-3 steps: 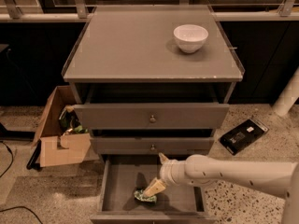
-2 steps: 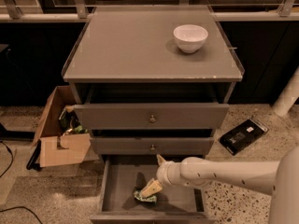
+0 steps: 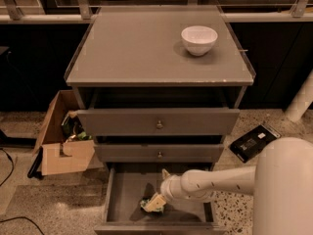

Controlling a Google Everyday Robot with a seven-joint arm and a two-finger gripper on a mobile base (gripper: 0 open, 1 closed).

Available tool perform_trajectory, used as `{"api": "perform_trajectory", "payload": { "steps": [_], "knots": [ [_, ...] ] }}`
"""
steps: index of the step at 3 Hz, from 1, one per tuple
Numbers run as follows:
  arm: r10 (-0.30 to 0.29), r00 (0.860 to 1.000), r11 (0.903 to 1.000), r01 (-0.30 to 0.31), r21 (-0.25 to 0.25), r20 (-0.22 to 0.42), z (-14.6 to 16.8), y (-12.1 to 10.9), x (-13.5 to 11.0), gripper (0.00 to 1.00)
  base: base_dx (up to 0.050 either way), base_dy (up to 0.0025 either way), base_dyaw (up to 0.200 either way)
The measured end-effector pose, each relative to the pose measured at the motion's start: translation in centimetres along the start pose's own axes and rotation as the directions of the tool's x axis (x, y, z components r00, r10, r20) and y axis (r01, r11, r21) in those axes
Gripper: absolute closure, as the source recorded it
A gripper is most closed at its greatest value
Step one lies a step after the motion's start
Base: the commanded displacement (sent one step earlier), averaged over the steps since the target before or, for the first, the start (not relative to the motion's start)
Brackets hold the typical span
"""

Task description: Pick green can from bottom drawer and place on counter

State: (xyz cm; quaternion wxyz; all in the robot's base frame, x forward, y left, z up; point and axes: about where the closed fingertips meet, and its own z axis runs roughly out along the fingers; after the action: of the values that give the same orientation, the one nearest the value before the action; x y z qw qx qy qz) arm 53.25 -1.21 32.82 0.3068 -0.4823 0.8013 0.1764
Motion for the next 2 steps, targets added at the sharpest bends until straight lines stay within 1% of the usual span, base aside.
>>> {"api": "perform_trajectory", "payload": {
  "steps": [1,2],
  "knots": [
    [-0.001,1.000,1.0000,0.001,0.000,0.000,0.0,0.0,0.0,0.00,0.000,0.00000,0.000],
    [0.006,1.000,0.9987,-0.007,-0.051,-0.028,2.2,0.5,1.6,0.00,0.000,0.00000,0.000]
  ]
}}
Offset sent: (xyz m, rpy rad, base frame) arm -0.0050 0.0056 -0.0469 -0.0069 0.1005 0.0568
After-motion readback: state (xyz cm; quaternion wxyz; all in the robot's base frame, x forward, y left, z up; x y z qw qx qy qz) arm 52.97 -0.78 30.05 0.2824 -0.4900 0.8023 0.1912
